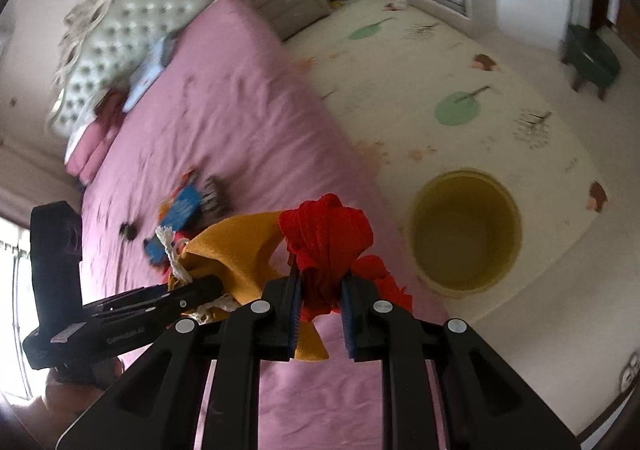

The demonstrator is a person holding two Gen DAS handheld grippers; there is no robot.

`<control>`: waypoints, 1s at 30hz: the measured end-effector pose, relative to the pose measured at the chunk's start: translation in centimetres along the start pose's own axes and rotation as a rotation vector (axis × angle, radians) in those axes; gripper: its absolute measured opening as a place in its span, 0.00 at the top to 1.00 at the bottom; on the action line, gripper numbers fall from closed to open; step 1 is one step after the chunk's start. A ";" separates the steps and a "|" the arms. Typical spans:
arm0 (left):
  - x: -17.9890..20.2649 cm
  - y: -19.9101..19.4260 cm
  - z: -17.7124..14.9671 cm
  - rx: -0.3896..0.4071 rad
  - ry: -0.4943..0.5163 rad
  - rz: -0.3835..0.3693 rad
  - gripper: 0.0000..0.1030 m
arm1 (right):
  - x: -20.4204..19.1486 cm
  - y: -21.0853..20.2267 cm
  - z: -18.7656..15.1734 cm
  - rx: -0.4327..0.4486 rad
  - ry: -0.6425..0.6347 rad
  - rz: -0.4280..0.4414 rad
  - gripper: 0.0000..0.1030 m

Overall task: Collect trash
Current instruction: 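Carry both items over the yellow bin and open both grippers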

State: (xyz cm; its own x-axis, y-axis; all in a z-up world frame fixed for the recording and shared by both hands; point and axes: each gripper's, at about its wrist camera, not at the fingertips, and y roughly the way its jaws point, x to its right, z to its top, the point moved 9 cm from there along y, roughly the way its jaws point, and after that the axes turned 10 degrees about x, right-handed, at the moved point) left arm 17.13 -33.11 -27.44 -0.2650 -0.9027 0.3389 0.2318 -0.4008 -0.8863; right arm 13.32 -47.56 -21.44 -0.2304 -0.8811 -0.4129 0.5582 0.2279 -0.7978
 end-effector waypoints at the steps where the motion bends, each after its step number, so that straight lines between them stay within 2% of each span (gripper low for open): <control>1: 0.8 0.8 0.2 -0.008 0.013 -0.004 0.57 | 1.8 0.1 0.4 0.006 0.012 -0.023 0.84; 5: 4.5 5.2 1.2 -0.052 0.057 -0.027 0.57 | 6.8 0.7 1.8 0.020 0.065 -0.077 0.82; 10: 8.5 9.6 2.5 -0.081 0.100 -0.054 0.56 | 11.2 1.0 3.7 0.044 0.100 -0.115 0.79; 11: 9.2 10.3 2.8 -0.082 0.107 -0.057 0.55 | 12.0 1.0 4.0 0.046 0.105 -0.123 0.70; 12: 9.7 10.8 3.1 -0.086 0.112 -0.056 0.49 | 12.8 1.0 4.2 0.050 0.109 -0.137 0.58; 13: 10.0 11.3 3.3 -0.087 0.117 -0.040 0.31 | 13.5 0.9 4.5 0.056 0.114 -0.151 0.52; 14: 10.1 11.8 3.6 -0.088 0.122 -0.011 0.23 | 14.3 0.8 4.6 0.063 0.118 -0.167 0.48; 15: 10.4 12.1 3.9 -0.078 0.129 0.001 0.20 | 14.9 0.7 4.7 0.067 0.122 -0.180 0.48; 18: 11.2 12.4 4.2 -0.075 0.160 -0.007 0.20 | 16.0 0.7 4.7 0.067 0.140 -0.185 0.47; 21: 11.0 12.0 4.2 -0.073 0.161 -0.009 0.20 | 16.2 0.8 4.5 0.063 0.144 -0.180 0.47; 25: 9.7 10.9 4.0 -0.071 0.113 -0.012 0.20 | 14.6 1.1 4.6 0.064 0.131 -0.147 0.47; 30: 6.7 8.4 3.6 -0.038 0.081 0.018 0.20 | 10.4 1.5 4.5 0.057 0.079 -0.086 0.47</control>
State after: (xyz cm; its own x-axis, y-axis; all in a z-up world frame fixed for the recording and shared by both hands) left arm 20.68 -43.08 -31.43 -0.3364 -0.8934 0.2979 0.2022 -0.3775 -0.9037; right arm 15.38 -58.30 -24.96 -0.3404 -0.8604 -0.3793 0.5774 0.1271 -0.8065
